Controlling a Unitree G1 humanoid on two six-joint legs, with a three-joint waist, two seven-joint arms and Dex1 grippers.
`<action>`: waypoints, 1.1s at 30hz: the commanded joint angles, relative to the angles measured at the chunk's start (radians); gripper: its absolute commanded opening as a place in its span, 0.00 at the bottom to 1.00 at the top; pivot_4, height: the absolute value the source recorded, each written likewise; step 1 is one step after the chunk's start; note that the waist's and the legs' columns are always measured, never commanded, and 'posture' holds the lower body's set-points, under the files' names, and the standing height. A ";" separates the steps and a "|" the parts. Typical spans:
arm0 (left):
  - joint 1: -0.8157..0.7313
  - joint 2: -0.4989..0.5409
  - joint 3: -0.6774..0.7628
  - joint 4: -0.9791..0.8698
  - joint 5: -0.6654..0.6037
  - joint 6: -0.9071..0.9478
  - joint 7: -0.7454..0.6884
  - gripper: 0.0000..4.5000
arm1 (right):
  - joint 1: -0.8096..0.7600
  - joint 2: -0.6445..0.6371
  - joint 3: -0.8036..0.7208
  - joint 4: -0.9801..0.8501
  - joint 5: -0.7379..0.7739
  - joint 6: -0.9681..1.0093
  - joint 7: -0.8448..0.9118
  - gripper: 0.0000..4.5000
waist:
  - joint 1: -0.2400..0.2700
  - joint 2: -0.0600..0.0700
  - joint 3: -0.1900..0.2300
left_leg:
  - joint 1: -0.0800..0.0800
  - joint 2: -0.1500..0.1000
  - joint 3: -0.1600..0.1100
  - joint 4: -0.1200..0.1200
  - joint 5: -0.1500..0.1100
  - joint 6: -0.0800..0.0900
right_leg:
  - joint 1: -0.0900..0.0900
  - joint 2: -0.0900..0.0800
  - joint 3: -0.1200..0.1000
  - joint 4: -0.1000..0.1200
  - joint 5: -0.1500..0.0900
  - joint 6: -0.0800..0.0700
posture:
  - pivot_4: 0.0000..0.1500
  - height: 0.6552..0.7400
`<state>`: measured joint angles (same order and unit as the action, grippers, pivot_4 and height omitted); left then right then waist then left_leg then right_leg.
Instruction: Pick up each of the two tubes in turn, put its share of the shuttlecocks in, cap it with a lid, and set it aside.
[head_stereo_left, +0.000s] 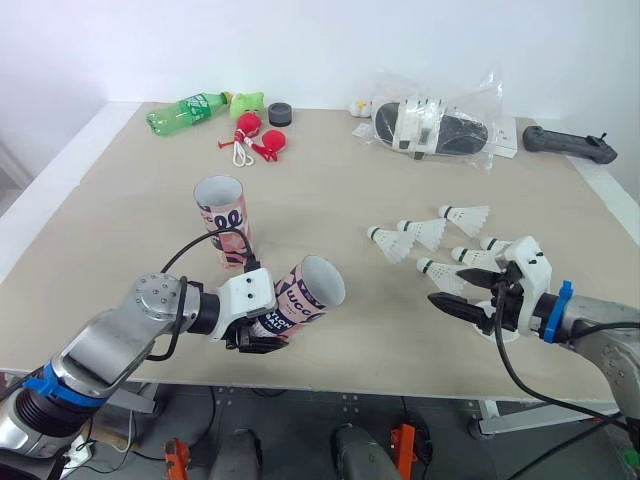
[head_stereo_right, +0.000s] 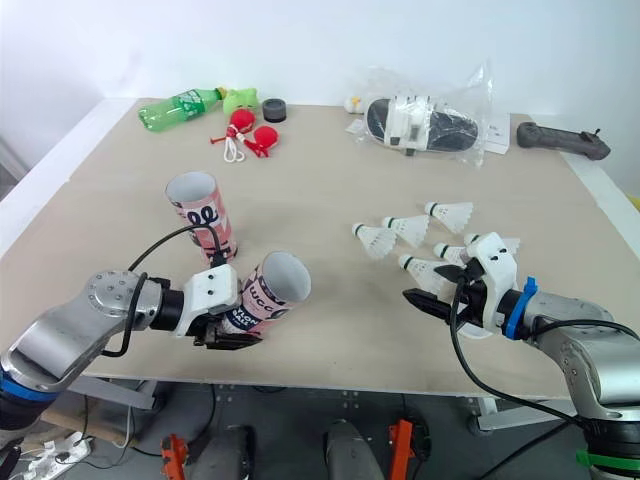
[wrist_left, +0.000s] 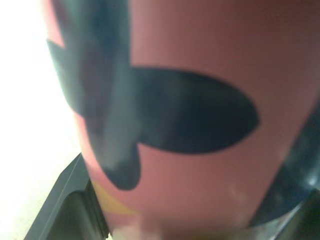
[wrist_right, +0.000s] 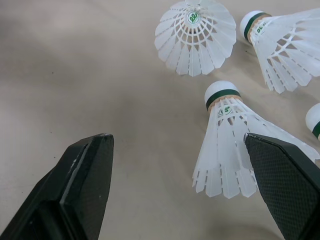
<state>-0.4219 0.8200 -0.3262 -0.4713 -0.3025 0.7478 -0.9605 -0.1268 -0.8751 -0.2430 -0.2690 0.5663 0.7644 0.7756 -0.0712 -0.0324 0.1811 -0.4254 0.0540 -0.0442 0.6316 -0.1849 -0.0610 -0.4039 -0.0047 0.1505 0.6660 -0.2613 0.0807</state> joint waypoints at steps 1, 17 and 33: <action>0.018 -0.020 -0.019 0.025 0.035 -0.033 0.019 0.67 | -0.013 -0.002 -0.018 0.005 -0.017 0.001 -0.023 1.00 | 0.001 0.000 0.000 | 0.000 0.000 0.000 0.001 0.000 0.000 | 0.000 0.000 0.000 0.000 0.000 0.000 | 1.00 1.00; 0.012 -0.038 -0.014 0.042 0.062 -0.051 0.012 0.67 | 0.032 -0.008 -0.111 -0.085 0.051 0.056 -0.027 1.00 | 0.003 0.000 0.000 | 0.001 -0.002 0.000 0.003 0.003 0.005 | 0.002 -0.002 0.000 0.000 0.002 -0.003 | 1.00 1.00; 0.001 -0.062 -0.012 0.051 0.071 -0.031 0.016 0.67 | -0.067 0.109 0.031 0.043 -0.054 0.021 -0.125 1.00 | 0.001 0.001 0.000 | 0.001 -0.003 0.000 0.003 0.006 0.007 | 0.002 -0.003 0.000 0.000 0.005 -0.005 | 1.00 1.00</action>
<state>-0.4216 0.7643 -0.3256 -0.4216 -0.2435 0.7062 -0.9515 -0.1668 -0.7688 -0.2072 -0.2343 0.5270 0.8100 0.6620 -0.0706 -0.0318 0.1810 -0.4242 0.0511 -0.0441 0.6347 -0.1791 -0.0542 -0.4019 -0.0074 0.1510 0.6657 -0.2563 0.0759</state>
